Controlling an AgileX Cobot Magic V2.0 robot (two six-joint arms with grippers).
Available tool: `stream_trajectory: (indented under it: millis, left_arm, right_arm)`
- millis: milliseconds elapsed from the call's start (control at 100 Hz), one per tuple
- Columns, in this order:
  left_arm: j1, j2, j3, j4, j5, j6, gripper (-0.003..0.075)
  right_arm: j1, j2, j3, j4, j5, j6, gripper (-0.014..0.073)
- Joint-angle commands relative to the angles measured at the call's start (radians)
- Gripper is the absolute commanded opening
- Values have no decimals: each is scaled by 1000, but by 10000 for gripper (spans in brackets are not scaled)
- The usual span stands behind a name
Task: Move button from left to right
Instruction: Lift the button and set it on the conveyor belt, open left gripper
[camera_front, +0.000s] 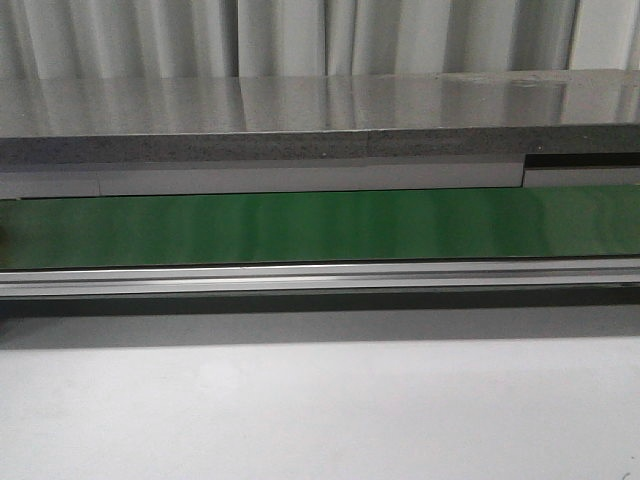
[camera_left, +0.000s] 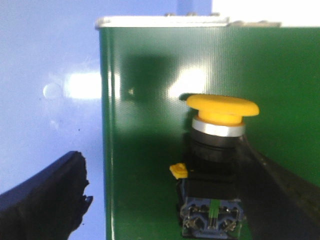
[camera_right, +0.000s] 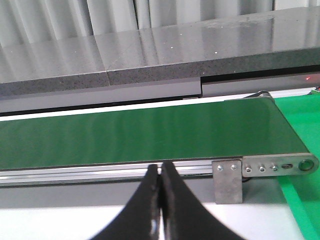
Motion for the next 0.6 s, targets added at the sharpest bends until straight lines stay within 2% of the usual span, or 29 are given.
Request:
stream_trajectory:
  millis: [0, 340, 590]
  left_arm:
    - [-5, -99, -25, -49, -45, 26, 578]
    - [-6, -333, -17, -83, -113, 30, 578]
    - [-61, -585, 137, -104, -241, 46, 578]
  right_arm:
    - [-1, -18, -17, 3, -84, -1, -57]
    - [-1, -18, -17, 3, -84, -1, -57]
    - [-1, -18, -17, 3, -84, -1, -57]
